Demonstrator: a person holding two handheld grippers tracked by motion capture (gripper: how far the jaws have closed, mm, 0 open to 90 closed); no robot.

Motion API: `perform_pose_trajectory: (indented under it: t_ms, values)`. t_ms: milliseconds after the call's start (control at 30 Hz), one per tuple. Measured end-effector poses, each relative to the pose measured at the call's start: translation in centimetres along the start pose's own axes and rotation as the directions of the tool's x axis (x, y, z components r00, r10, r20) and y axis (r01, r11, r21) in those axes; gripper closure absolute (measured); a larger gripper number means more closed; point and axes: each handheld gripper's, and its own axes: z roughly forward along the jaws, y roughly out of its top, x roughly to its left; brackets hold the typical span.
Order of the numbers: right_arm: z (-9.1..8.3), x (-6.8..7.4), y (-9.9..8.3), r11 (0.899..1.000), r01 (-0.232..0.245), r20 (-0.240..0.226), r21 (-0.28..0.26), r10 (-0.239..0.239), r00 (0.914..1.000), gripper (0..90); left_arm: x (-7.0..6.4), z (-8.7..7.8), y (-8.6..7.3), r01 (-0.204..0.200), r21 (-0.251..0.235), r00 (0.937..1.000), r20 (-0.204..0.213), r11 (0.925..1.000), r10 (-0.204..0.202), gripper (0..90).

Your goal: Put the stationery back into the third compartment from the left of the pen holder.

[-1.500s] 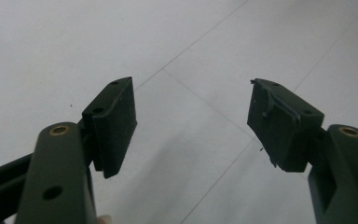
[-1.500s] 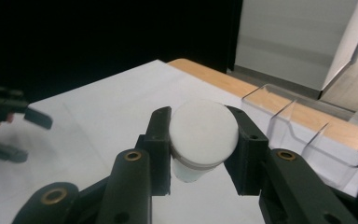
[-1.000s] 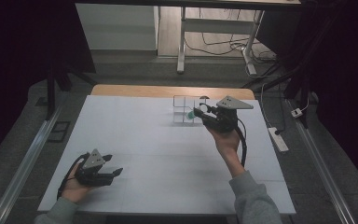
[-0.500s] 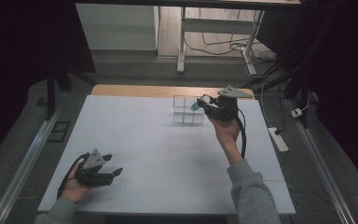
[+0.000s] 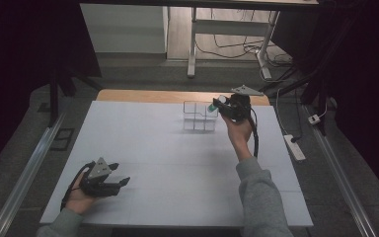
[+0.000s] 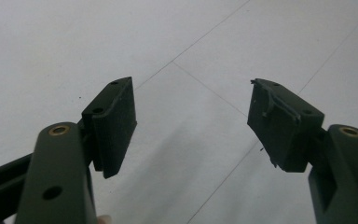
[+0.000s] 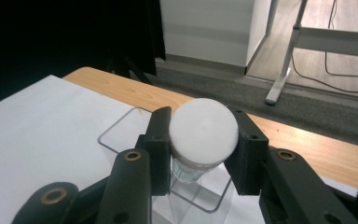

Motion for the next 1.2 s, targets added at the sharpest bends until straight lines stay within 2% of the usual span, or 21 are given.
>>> perform_pose_trajectory:
  t_ms: [267, 400, 433, 500, 867, 1200]
  values:
    - [1.2, -0.9, -0.7, 0.999, -0.044, 0.017, 0.019, 0.043, 0.9989, 63.7, 0.1, 0.1, -0.1, 0.0, 0.005, 1.0, -0.001, 1.0, 0.0, 31.8]
    - [1.6, -0.9, -1.0, 0.998, -0.048, 0.021, 0.041, 0.047, 0.9987, 63.3, 0.1, 0.2, -0.1, 0.0, 0.008, 1.0, 0.0, 1.0, 0.0, 31.8]
    - [1.7, -0.9, -1.0, 0.998, -0.05, 0.014, 0.047, 0.049, 0.9987, 62.0, 0.0, 0.2, -0.1, -0.001, 0.009, 1.0, 0.0, 1.0, 0.001, 31.8]
    - [1.8, -0.8, -1.1, 0.997, -0.054, 0.03, 0.046, 0.053, 0.9982, 54.3, -0.1, 0.3, -0.1, -0.005, 0.013, 1.0, 0.0, 0.9999, 0.005, 31.7]
    - [0.7, -0.5, -1.4, 0.997, -0.053, -0.037, 0.05, 0.055, 0.9978, 44.5, -0.1, 0.3, -0.1, -0.006, 0.014, 1.0, 0.001, 0.9999, 0.006, 31.4]
    - [-1.1, -0.2, -3.8, 0.997, -0.032, -0.083, 0.072, 0.038, 0.9959, 42.8, 0.0, 0.4, -0.1, -0.004, 0.017, 1.0, 0.003, 0.9998, 0.004, 31.1]
